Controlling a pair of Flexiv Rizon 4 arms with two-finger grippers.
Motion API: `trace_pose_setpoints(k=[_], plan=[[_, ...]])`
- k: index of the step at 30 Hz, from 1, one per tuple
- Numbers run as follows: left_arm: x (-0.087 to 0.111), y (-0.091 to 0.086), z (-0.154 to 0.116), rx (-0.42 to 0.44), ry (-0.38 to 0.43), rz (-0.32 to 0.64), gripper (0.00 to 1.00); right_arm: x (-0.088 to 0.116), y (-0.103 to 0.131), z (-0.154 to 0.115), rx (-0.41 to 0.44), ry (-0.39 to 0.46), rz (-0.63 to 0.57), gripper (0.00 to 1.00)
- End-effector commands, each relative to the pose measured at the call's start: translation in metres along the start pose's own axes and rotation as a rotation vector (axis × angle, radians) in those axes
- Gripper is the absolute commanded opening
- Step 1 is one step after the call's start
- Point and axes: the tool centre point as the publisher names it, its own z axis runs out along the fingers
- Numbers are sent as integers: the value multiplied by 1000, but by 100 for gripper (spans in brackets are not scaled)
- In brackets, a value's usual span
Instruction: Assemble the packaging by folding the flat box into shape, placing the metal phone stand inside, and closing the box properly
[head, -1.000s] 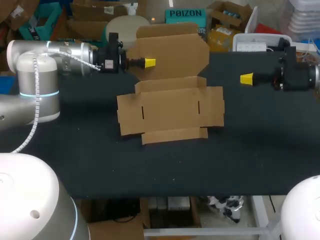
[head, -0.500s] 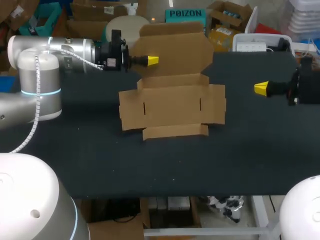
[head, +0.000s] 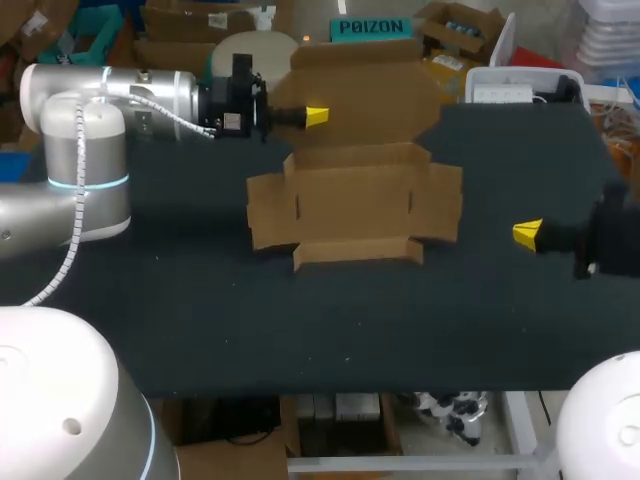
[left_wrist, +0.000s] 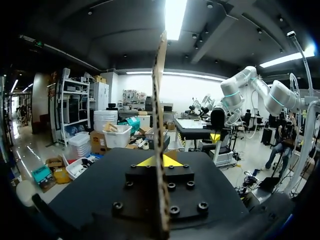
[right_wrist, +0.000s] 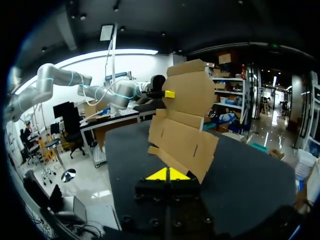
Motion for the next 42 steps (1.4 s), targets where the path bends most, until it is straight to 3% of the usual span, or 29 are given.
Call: trace_pose_setpoints(k=[1, 9, 25, 31, 42], plan=[[1, -2, 2, 6, 4, 14, 0, 12, -6, -9, -5, -93, 9, 0], [3, -4, 4, -5, 13, 36, 0, 16, -17, -10, -8, -74, 71, 0], [3, -3, 3, -25, 19, 29, 0, 16, -17, -10, -8, -74, 71, 0], [5, -5, 4, -29, 33, 37, 0, 30, -21, -2, -28, -94, 23, 0], [16, -28, 2, -20, 37, 57, 0, 56, -28, -13, -32, -135, -81, 0]])
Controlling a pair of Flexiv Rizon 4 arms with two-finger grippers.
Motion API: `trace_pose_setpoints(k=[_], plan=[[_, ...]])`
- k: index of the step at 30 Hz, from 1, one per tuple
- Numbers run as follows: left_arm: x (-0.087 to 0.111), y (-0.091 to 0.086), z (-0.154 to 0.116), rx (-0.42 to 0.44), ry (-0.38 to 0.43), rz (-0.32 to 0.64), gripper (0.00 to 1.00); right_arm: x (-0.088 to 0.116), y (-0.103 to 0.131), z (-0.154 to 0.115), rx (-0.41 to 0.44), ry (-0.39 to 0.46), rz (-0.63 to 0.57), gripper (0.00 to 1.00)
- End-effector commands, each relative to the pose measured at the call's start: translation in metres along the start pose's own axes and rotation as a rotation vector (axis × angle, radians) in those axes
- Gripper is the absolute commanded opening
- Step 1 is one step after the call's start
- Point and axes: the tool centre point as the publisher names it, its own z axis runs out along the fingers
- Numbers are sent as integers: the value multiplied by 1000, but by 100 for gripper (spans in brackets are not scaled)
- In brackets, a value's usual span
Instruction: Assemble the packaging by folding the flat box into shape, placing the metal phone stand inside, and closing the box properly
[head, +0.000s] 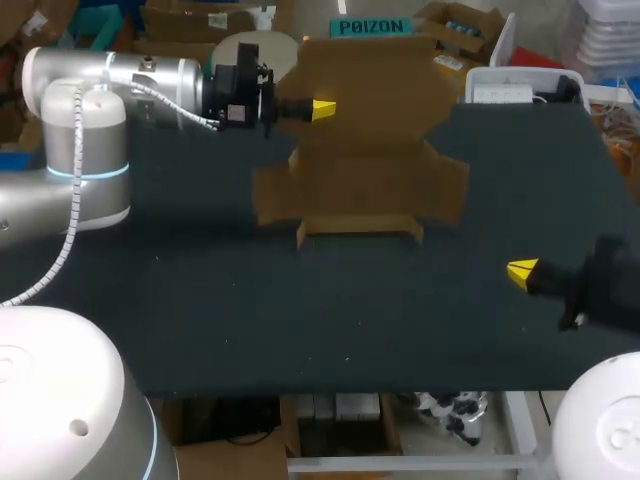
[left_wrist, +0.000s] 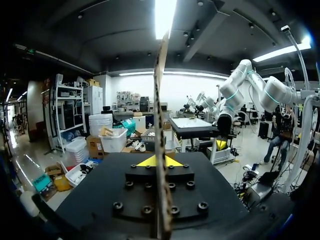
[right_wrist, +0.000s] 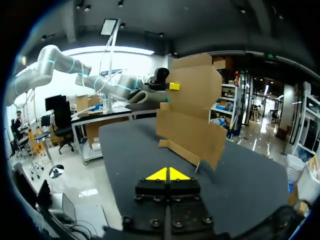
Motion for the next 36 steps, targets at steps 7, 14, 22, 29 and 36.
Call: trace_pose_setpoints(k=[7, 14, 22, 29, 36], plan=[[14, -16, -7, -6, -23, -43, 0, 19, -11, -13, -8, -12, -35, 0], [23, -10, -7, 6, -3, -147, 0, 25, -19, -16, -39, 14, -59, 0], [23, 6, -3, 19, 44, -194, 0, 33, -21, -16, -38, 13, -109, 0], [19, 18, -3, 34, 76, -221, 0, 39, -27, -8, -30, 13, -142, 0], [15, 25, 0, -6, 63, -192, 0, 41, -33, 4, -49, 26, -166, 0]])
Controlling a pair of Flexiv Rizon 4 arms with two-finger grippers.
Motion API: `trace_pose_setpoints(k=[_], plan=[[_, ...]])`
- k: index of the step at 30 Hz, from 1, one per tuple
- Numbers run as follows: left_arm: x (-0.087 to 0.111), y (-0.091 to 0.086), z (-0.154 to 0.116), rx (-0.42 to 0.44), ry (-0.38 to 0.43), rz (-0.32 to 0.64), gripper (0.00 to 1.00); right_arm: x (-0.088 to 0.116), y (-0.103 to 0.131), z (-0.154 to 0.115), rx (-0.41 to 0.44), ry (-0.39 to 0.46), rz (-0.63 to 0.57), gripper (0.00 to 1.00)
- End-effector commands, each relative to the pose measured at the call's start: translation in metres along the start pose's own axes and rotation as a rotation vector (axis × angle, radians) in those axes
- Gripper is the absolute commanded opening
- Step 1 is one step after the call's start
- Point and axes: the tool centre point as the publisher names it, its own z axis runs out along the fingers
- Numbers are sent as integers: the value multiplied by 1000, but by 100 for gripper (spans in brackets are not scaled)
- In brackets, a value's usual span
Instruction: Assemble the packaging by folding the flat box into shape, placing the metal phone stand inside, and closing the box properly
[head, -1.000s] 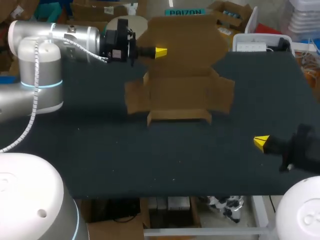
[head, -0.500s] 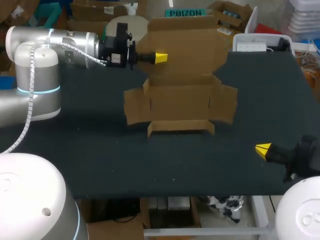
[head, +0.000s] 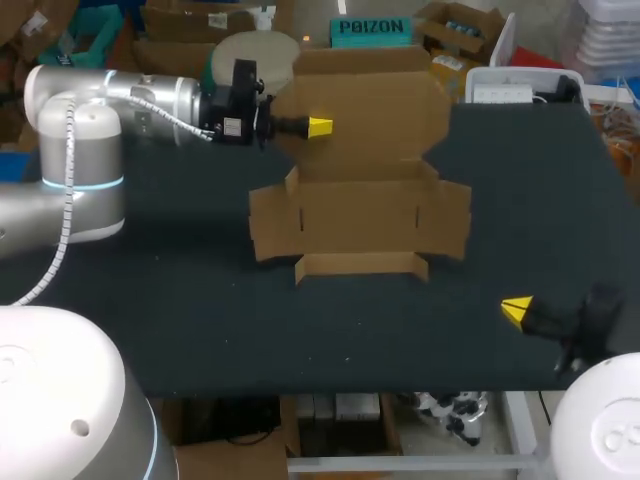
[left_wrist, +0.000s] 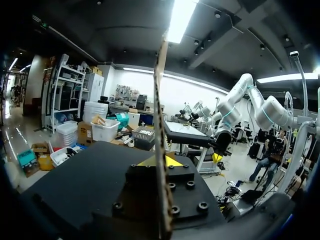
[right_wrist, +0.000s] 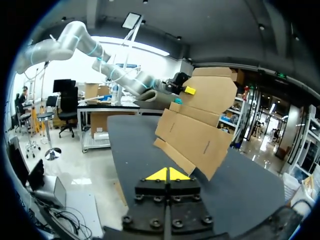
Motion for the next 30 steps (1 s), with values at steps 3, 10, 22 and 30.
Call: trace_pose_setpoints(k=[3, 10, 22, 30], plan=[[-7, 4, 1, -30, 8, 18, 0, 3, -10, 18, -19, 9, -17, 0], [-5, 9, -1, -28, 5, 71, 0, 13, -14, 44, -18, 9, -34, 0], [-8, 17, -4, -14, -27, 133, 0, 26, -12, 78, -15, -1, -57, 0], [-11, 24, -6, -24, -49, 152, 0, 30, -13, 99, -8, -26, -38, 0]])
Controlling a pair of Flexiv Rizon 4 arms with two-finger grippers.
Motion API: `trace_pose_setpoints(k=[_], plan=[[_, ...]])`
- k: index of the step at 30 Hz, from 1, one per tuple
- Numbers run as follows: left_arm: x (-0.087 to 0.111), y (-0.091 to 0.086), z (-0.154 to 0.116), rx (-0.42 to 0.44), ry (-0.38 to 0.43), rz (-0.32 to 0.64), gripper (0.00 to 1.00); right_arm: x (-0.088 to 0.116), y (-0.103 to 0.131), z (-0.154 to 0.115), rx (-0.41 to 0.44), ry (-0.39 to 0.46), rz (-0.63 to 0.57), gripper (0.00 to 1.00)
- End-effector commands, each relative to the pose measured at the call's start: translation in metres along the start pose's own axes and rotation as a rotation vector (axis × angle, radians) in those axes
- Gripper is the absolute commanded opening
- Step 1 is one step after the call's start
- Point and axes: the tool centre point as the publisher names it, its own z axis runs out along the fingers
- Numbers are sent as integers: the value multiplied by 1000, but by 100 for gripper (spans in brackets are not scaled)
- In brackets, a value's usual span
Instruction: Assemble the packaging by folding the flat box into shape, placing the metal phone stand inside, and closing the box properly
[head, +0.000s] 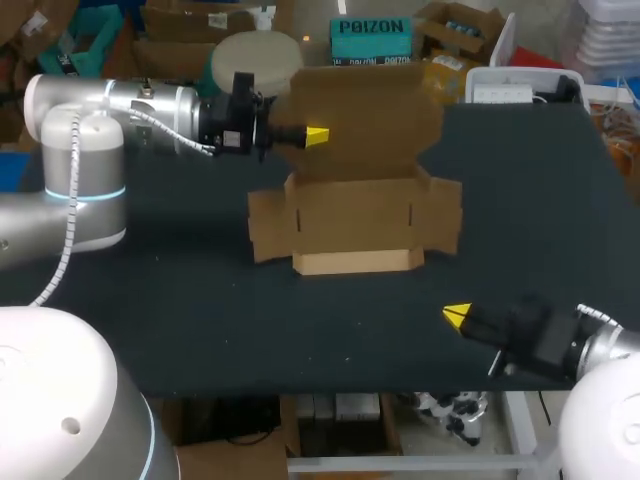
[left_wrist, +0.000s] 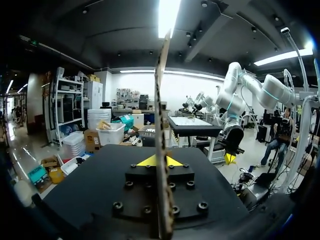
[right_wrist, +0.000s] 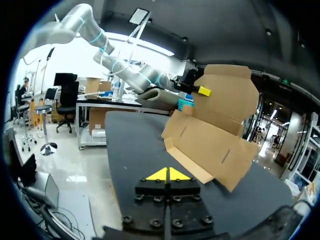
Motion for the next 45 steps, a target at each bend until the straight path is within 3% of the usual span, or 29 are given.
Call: trace_pose_setpoints(k=[1, 12, 17, 21, 32, 45], plan=[[2, 4, -2, -5, -7, 1, 0, 2, -4, 23, 4, -16, 4, 0], [2, 4, -2, -5, -7, 1, 0, 2, -4, 23, 4, -16, 4, 0], [2, 4, -2, -5, -7, 1, 0, 3, -12, 46, 6, -104, 41, 0], [2, 4, -2, -5, -7, 1, 0, 6, -18, 71, -8, -124, 94, 0], [2, 4, -2, -5, -7, 1, 0, 8, -31, 143, -23, -98, 141, 0], [2, 4, -2, -5, -7, 1, 0, -9, -33, 191, -9, -101, 161, 0]])
